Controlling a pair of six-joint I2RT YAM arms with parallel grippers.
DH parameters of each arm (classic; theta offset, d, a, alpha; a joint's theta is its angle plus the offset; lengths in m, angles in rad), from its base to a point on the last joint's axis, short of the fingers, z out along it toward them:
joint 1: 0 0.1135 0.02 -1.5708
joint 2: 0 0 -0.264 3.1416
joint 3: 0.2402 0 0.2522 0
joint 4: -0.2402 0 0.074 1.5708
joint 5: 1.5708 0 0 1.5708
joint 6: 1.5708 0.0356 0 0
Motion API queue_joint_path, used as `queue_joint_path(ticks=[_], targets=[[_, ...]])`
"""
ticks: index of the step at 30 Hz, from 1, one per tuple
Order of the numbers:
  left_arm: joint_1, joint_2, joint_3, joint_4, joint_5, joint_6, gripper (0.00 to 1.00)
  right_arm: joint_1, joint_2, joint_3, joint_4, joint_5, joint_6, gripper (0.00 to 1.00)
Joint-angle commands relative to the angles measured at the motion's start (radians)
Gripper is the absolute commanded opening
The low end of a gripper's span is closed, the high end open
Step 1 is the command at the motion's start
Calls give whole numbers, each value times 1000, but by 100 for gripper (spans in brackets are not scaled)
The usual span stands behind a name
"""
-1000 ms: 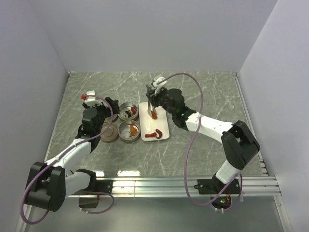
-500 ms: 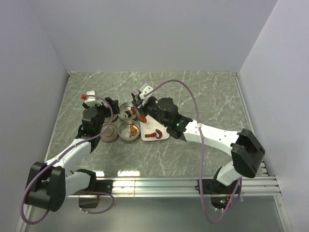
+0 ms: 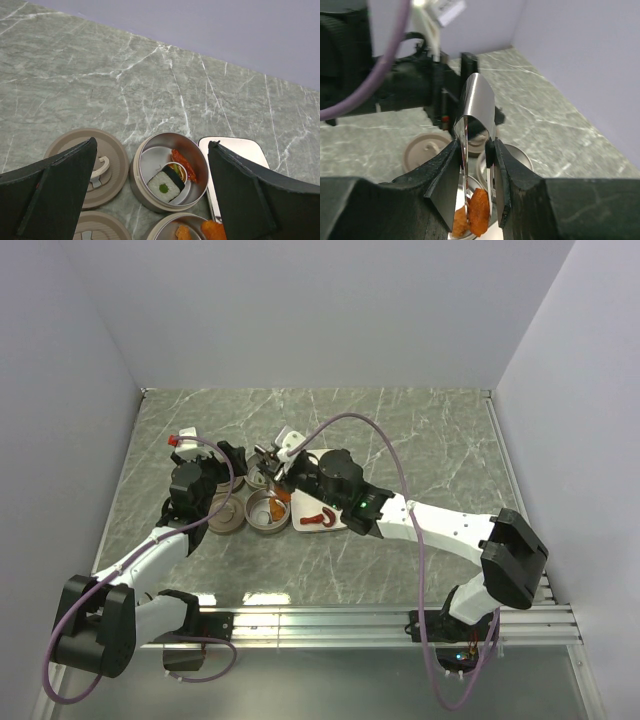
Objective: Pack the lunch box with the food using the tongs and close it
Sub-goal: Place the food into the lunch box
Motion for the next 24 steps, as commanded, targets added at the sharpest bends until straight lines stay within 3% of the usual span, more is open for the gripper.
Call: queue_joint_path(ticks=[1, 17, 24], targets=[[4, -10, 17, 32, 0, -9, 100, 7, -13, 62, 40, -94, -25, 18], [4, -17, 14, 31, -3, -7, 99, 7, 77, 141, -14, -169, -16, 19], [4, -13, 14, 29, -1, -9, 99, 7, 99, 162, -32, -180, -16, 30]])
